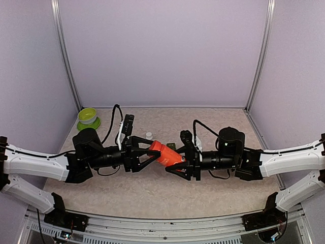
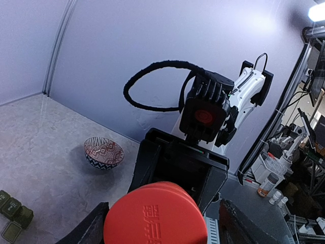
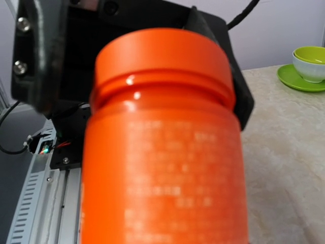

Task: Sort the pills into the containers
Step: Unscrew the lid of the pill bottle from the pill bottle.

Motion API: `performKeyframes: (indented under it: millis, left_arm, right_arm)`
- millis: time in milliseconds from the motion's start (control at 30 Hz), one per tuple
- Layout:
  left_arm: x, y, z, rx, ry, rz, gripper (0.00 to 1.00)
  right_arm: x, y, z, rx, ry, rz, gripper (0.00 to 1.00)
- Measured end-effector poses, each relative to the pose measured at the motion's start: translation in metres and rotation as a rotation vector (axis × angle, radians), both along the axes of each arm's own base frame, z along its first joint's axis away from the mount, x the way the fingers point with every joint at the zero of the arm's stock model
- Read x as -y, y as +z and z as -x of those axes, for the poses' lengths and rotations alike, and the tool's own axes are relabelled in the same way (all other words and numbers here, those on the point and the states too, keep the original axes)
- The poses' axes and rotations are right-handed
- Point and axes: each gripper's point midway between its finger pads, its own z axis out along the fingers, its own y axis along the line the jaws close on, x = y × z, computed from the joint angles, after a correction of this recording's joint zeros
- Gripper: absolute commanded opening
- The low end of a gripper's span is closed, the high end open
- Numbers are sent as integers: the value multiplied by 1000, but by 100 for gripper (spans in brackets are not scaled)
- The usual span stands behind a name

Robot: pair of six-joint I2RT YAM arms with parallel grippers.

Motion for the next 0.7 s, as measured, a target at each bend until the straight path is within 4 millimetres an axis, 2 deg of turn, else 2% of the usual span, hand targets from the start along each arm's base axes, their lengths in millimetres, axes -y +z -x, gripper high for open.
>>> performKeyframes:
  millis: [433, 700]
  left_arm:
    - [-3, -1, -8, -71, 17, 17, 38]
    - [-4, -11, -17, -190, 52, -6, 41]
  right_arm:
    - [2, 2, -2, 34, -15, 4, 30]
    - [4, -5, -8, 63, -45, 33, 29]
